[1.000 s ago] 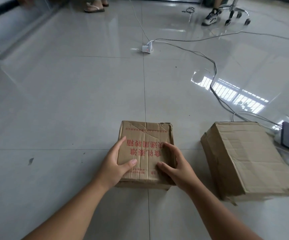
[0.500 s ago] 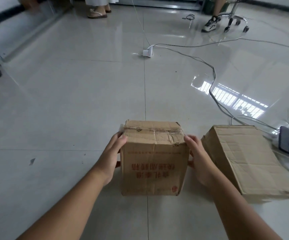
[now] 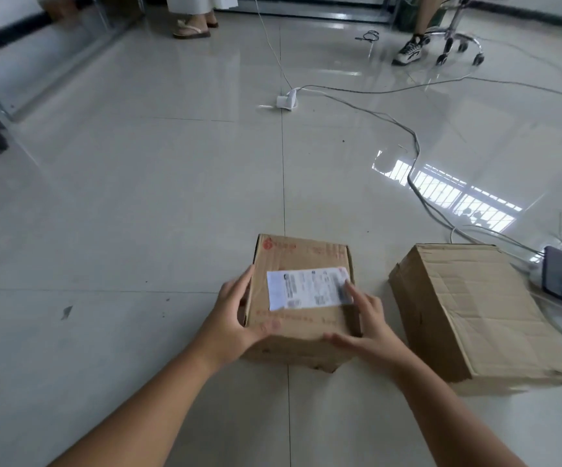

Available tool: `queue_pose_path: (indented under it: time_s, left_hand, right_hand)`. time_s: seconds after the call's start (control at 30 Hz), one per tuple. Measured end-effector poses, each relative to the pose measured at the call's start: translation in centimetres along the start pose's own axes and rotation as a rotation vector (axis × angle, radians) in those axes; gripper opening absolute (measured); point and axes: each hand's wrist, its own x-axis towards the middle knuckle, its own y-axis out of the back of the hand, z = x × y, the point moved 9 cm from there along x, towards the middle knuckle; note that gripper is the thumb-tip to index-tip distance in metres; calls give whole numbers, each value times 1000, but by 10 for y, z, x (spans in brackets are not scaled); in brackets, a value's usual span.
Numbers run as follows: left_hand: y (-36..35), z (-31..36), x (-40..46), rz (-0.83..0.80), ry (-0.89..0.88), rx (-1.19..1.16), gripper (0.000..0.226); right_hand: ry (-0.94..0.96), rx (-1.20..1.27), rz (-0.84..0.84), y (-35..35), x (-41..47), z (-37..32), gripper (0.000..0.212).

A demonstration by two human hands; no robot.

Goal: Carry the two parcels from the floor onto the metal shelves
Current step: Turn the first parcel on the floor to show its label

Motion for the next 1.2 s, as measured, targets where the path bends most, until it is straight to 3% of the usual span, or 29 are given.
queue_pose_path:
  time_s: [0.17,0.37,0.73,0.9,1.2]
  left_hand:
    - [-4,-15,-3,26,27,20,107]
    - [-11,-23,2,-89,58,-83,118]
    - [-13,-30,7,-124,42,-166,123]
    - [-16,-29,8,-119,39,-198,123]
    - [-19,-33,9,-90,42,-228,118]
  right_hand:
    - [43,89,-8,-15,-3,7,113]
    - [-1,165,-14,-13,-1,9,154]
    - [65,171,-20,-14,4,9,145]
    - [56,204,-54,-17,5,13,127]
    - [74,248,-52,-14,6,11,133]
